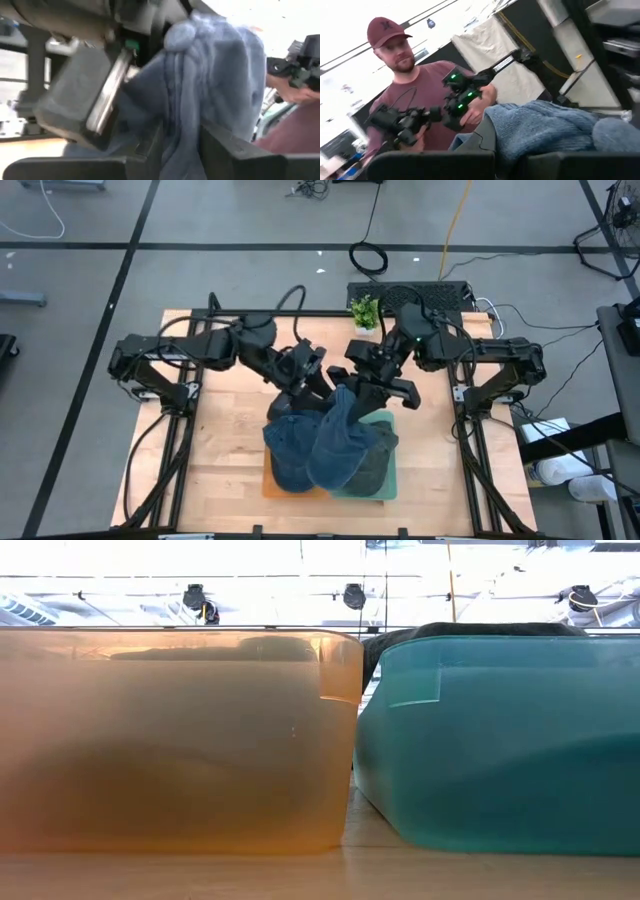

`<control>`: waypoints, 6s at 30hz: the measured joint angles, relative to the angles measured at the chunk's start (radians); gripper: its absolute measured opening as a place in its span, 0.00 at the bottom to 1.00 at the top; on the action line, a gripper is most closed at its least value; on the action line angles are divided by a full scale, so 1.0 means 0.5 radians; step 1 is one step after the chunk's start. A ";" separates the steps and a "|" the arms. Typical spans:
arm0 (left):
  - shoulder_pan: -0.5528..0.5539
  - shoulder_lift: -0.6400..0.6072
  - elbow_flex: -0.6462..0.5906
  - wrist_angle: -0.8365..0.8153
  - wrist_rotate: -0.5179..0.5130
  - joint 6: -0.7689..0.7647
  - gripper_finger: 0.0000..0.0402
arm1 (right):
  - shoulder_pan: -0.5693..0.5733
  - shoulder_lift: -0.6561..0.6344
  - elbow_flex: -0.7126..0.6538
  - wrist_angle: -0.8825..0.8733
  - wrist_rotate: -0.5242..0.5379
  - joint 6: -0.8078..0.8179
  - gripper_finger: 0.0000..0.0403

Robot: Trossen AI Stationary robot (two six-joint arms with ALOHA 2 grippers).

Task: Pick & Place hat
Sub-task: Put the blue cap into the orange bin, then return to Home Position

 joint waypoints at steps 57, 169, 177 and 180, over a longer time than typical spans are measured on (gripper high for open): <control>-0.672 -0.597 -0.355 -0.986 -1.133 0.224 0.00 | -0.746 -0.278 0.001 0.715 0.806 -0.185 0.52; -0.851 -2.386 -2.300 0.741 -2.057 0.303 0.99 | -0.750 -0.716 -0.664 0.543 0.312 -0.572 0.51; -0.850 -2.511 -2.301 0.540 -2.159 0.292 0.99 | -0.381 -1.539 -1.736 0.562 1.299 -0.858 0.50; -0.850 -2.512 -2.301 0.522 -2.174 0.315 0.99 | -0.051 -1.776 -2.083 0.628 1.769 -0.889 0.50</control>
